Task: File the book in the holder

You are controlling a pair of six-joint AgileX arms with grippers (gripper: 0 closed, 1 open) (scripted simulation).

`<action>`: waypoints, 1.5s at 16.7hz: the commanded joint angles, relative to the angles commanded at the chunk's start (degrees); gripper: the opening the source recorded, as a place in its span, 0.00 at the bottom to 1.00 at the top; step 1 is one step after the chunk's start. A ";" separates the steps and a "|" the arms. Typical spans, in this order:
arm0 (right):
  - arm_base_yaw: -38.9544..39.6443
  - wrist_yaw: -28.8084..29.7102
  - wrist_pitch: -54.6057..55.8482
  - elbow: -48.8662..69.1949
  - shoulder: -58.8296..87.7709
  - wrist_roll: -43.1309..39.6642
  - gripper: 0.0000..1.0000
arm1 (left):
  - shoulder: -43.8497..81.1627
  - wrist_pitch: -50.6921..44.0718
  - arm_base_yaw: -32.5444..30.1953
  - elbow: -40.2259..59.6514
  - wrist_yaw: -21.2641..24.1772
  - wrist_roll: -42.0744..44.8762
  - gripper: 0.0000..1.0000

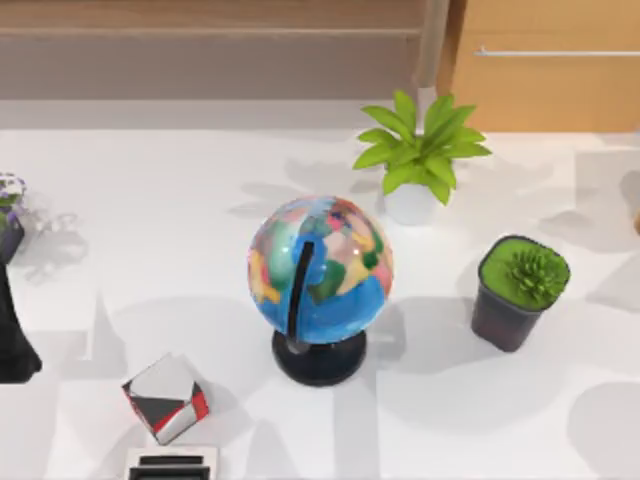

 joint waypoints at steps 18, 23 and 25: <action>1.04 -4.04 3.80 15.38 18.53 5.07 0.00 | 0.00 0.00 0.00 0.00 0.00 0.00 1.00; 2.15 -2.75 3.18 19.06 22.12 5.59 0.00 | 0.00 0.00 0.00 0.00 0.00 0.00 1.00; 2.15 -2.75 3.18 19.06 22.12 5.59 0.00 | 0.00 0.00 0.00 0.00 0.00 0.00 1.00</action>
